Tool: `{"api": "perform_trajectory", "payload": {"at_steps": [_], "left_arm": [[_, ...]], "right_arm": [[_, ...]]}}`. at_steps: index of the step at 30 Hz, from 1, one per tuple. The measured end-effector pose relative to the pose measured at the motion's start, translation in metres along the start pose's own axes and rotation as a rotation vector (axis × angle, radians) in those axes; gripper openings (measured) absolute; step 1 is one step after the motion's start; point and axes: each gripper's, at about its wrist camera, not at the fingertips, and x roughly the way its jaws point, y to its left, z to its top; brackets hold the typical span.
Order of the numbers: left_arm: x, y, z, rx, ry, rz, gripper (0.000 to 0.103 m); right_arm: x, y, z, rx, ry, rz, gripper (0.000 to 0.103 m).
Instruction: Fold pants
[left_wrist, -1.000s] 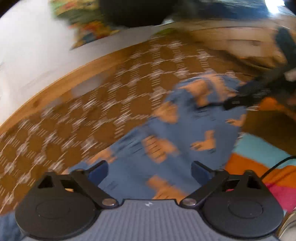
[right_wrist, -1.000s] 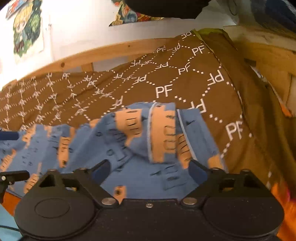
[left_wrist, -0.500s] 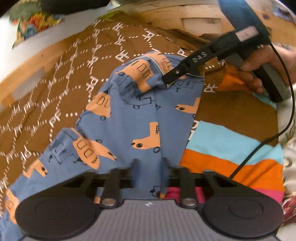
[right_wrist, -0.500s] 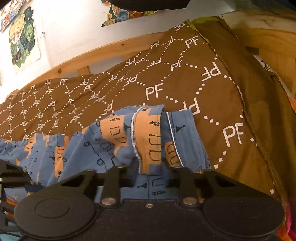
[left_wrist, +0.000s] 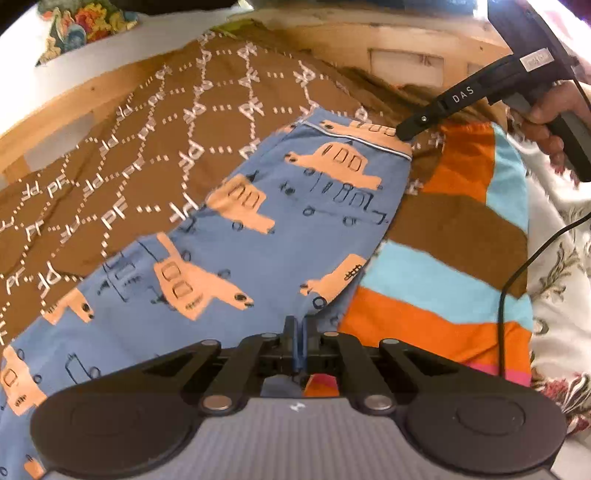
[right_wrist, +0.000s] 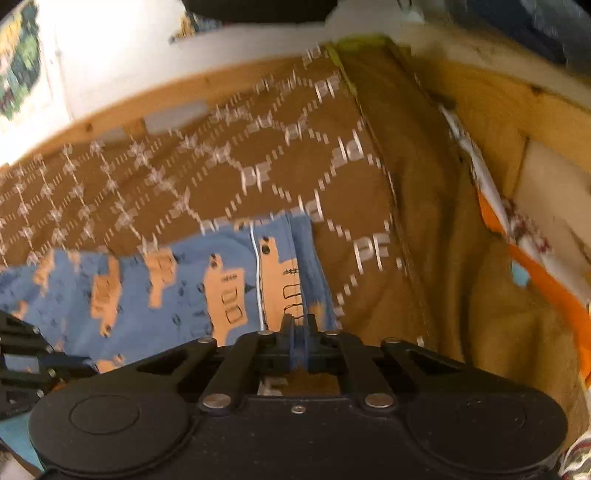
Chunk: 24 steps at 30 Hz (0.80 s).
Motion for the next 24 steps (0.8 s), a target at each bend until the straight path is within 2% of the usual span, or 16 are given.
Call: {"api": "perform_trajectory", "payload": {"at_steps": [2,7,10,12,13,14,16,19,23,24], "left_arm": [[0.004,-0.001,-0.002,-0.003,0.01,-0.002,0.005],[0.004,0.001,-0.002,-0.016,0.003,-0.004,0.006],[0.008,-0.001,0.001,-0.021,0.006,0.001,0.006],[0.009,-0.002,0.0,-0.027,0.006,0.006,0.006],[0.008,-0.002,0.0,-0.029,0.005,0.008,0.006],[0.008,-0.003,-0.001,-0.028,0.003,0.011,0.006],[0.007,-0.004,-0.002,-0.03,-0.001,0.015,0.006],[0.003,-0.005,-0.001,-0.035,-0.021,0.015,0.006],[-0.001,-0.006,0.004,-0.047,-0.055,-0.008,0.007],[0.0,-0.007,0.006,-0.045,-0.054,-0.007,0.007]], "right_arm": [[0.007,0.001,-0.002,-0.012,0.01,-0.019,0.009],[0.009,0.023,0.025,-0.149,-0.09,-0.021,0.033],[0.029,0.04,0.048,-0.263,-0.092,-0.036,0.035],[0.048,0.043,0.058,-0.294,-0.074,-0.056,0.034],[0.056,0.042,0.061,-0.293,-0.067,-0.052,0.03],[0.063,0.042,0.063,-0.295,-0.054,-0.051,0.017],[0.066,0.043,0.06,-0.327,-0.06,-0.061,0.006],[0.052,0.044,0.056,-0.356,-0.102,-0.075,0.004],[0.036,0.044,0.063,-0.389,-0.182,-0.145,0.002],[0.037,0.043,0.066,-0.387,-0.18,-0.135,0.002]]}}
